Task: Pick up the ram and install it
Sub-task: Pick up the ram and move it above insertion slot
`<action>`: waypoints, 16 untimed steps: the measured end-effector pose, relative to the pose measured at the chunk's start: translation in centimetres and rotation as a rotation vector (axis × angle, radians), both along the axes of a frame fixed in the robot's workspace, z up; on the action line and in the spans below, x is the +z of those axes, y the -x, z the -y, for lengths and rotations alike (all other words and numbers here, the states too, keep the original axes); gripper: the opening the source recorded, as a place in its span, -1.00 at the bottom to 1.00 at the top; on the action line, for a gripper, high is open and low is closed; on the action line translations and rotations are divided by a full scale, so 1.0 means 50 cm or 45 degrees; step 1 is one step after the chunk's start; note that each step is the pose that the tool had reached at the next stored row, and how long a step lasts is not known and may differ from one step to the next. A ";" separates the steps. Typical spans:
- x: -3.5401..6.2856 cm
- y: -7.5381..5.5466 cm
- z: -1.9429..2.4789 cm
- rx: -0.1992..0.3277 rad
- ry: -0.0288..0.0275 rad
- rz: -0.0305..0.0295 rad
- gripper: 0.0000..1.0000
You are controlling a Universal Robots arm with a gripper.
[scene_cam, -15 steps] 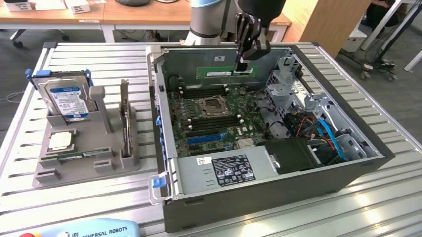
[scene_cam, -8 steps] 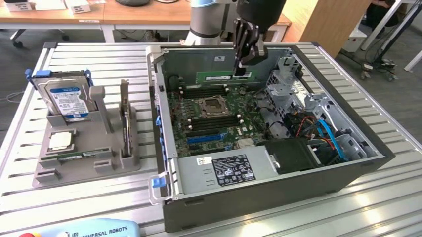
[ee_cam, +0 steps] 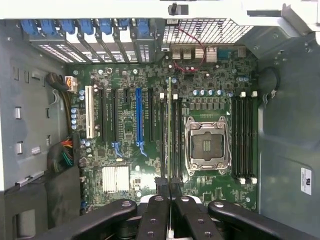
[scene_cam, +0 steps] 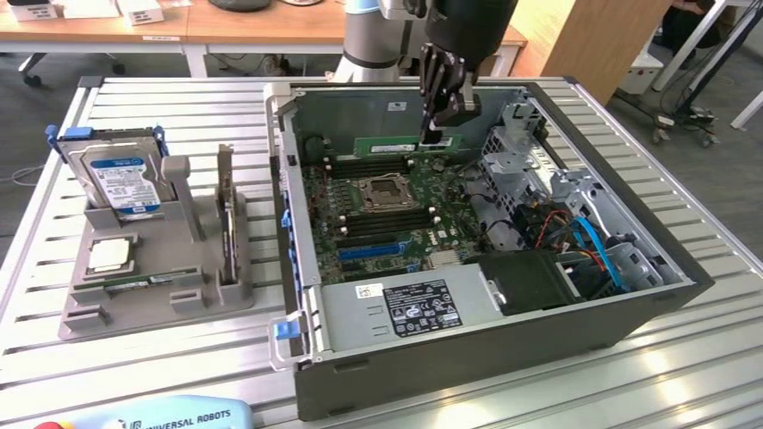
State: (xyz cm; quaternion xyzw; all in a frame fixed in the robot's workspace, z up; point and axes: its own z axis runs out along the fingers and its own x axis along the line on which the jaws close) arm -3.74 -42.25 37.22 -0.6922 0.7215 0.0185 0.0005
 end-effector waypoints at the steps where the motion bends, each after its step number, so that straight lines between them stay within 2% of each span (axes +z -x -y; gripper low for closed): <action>1: 0.000 0.000 0.0000 0.000 0.0001 0.0000 -0.77; 4: 0.000 -0.014 0.0001 0.000 -0.0001 0.0001 -0.77; 16: -0.018 -0.014 0.0000 0.000 0.0001 0.0003 -0.77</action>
